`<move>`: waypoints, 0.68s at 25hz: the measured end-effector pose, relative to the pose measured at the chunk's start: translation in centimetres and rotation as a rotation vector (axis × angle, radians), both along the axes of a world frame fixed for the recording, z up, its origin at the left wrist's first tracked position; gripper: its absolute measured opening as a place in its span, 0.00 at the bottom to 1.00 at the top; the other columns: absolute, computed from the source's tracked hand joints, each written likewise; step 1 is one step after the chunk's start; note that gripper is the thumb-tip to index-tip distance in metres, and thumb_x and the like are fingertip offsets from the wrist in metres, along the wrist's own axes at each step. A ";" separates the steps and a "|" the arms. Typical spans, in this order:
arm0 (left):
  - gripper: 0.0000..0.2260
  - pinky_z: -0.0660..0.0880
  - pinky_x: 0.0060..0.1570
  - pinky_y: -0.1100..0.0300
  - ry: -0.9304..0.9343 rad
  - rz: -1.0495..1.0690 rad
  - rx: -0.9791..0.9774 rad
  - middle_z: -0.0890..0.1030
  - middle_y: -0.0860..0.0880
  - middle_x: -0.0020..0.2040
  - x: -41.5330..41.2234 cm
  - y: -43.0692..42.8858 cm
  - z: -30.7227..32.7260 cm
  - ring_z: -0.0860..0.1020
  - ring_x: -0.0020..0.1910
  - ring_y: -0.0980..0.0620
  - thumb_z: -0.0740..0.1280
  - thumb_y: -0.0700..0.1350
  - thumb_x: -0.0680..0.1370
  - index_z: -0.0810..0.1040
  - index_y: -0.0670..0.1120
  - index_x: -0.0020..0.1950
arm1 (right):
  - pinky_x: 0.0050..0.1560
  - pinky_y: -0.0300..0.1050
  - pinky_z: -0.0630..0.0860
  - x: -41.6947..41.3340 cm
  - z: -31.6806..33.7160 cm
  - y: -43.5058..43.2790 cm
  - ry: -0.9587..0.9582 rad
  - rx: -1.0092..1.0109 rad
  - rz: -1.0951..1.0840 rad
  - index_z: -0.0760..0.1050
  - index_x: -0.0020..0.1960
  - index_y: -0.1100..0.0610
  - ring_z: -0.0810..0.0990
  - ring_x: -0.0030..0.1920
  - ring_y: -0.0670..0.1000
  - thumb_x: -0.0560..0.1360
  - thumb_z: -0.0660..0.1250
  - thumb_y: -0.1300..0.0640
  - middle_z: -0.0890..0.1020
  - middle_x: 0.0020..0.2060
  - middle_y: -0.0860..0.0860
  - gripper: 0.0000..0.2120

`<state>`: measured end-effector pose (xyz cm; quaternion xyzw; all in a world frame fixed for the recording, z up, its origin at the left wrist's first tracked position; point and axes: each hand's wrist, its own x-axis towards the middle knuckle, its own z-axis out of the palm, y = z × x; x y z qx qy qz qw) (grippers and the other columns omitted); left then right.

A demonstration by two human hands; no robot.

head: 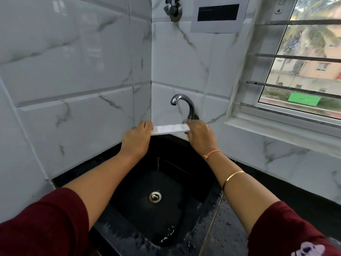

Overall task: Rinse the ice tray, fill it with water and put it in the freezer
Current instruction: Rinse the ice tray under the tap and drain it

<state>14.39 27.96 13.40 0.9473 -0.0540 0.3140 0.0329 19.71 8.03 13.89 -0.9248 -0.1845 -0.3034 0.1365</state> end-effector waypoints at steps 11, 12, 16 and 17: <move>0.11 0.73 0.38 0.50 0.082 0.051 -0.052 0.70 0.39 0.64 -0.7 0.1 -2.1 0.77 0.47 0.38 0.61 0.31 0.74 0.70 0.39 0.55 | 0.56 0.55 0.75 -0.3 -2.7 0.1 0.044 0.129 0.045 0.77 0.60 0.61 0.76 0.57 0.62 0.71 0.64 0.65 0.81 0.53 0.59 0.17; 0.10 0.75 0.38 0.50 -0.060 0.021 -0.052 0.71 0.37 0.64 -0.4 0.4 -1.5 0.78 0.48 0.37 0.63 0.30 0.72 0.71 0.39 0.51 | 0.56 0.56 0.76 -0.3 -1.9 0.1 -0.114 0.152 0.037 0.78 0.59 0.61 0.76 0.56 0.63 0.70 0.63 0.65 0.81 0.51 0.59 0.18; 0.12 0.76 0.48 0.53 -0.347 -0.075 -0.098 0.69 0.36 0.67 -0.1 0.8 -0.7 0.74 0.59 0.35 0.61 0.28 0.69 0.69 0.41 0.48 | 0.57 0.51 0.65 -0.5 -0.4 0.3 -0.509 0.126 -0.082 0.72 0.56 0.56 0.68 0.56 0.56 0.66 0.58 0.60 0.72 0.52 0.53 0.19; 0.12 0.74 0.51 0.54 -0.278 -0.084 -0.103 0.70 0.37 0.66 -0.4 0.7 -0.6 0.73 0.60 0.37 0.58 0.29 0.70 0.69 0.42 0.50 | 0.57 0.50 0.63 -0.6 -0.7 0.2 -0.445 0.097 -0.101 0.71 0.57 0.56 0.67 0.56 0.56 0.66 0.57 0.61 0.70 0.52 0.53 0.19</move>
